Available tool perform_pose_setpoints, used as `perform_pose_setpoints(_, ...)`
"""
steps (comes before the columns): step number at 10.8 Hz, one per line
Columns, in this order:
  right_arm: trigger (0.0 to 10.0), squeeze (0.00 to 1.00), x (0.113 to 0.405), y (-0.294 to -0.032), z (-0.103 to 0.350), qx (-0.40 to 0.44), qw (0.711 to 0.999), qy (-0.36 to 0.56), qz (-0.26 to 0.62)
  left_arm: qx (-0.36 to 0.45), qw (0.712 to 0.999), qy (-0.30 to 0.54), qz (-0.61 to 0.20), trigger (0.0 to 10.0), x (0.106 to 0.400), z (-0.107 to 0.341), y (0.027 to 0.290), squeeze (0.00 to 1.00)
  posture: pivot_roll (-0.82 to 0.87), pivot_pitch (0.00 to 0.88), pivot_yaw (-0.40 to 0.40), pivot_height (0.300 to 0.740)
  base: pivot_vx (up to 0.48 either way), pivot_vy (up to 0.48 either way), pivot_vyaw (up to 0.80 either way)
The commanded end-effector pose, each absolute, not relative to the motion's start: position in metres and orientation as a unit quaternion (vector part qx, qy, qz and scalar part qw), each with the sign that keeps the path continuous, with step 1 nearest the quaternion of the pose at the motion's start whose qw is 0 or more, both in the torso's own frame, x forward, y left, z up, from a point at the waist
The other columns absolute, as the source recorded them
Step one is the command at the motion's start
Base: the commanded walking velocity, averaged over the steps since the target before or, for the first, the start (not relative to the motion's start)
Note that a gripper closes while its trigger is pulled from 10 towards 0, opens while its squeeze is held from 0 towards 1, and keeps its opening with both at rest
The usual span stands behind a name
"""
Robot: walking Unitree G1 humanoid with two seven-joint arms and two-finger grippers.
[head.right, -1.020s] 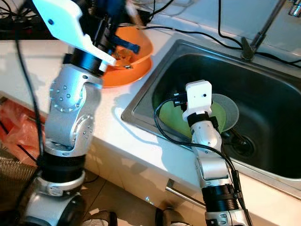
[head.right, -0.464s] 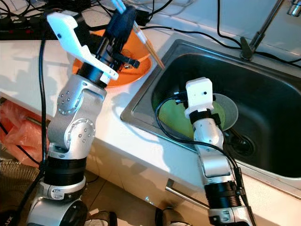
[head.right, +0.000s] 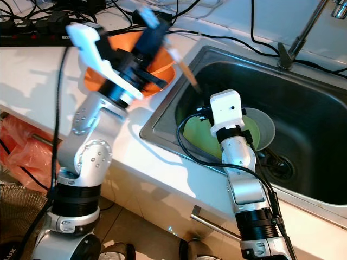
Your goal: Kitchen organization
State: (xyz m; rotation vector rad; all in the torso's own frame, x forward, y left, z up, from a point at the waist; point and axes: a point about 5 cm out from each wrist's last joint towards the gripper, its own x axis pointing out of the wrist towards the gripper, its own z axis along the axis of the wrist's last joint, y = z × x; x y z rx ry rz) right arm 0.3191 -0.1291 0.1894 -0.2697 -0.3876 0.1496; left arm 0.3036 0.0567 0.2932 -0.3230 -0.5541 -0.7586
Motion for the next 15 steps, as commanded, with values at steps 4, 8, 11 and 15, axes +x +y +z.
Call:
perform_pose_setpoints(4, 10.0, 0.0, 0.315, -0.125, 0.195, -0.134, 0.965, -0.208, 0.082, -0.148, 0.867, -0.259, -0.399, 10.0, 0.297, 0.293, 0.047, 0.0, 0.05, 0.132, -0.023, 0.74, 0.0, 0.0, 0.0)
perform_pose_setpoints(8, 10.0, 0.0, 0.315, -0.121, 0.195, -0.126, 0.966, -0.208, 0.09, -0.152, 0.86, -0.252, -0.417, 10.0, 0.295, 0.291, 0.043, 0.0, 0.04, 0.139, -0.018, 0.74, 0.0, 0.0, 0.0)
perform_pose_setpoints(11, 10.0, 0.0, 0.312, -0.12, 0.194, -0.118, 0.966, -0.207, 0.098, -0.109, 0.878, -0.264, -0.383, 10.0, 0.3, 0.29, 0.046, 0.0, 0.03, 0.144, -0.009, 0.74, 0.0, 0.0, 0.0)
perform_pose_setpoints(15, 10.0, 0.0, 0.309, -0.113, 0.191, -0.116, 0.964, -0.2, 0.129, -0.103, 0.889, -0.314, -0.316, 10.0, 0.304, 0.3, 0.059, 0.0, 0.03, 0.146, -0.007, 0.74, 0.0, 0.0, 0.0)
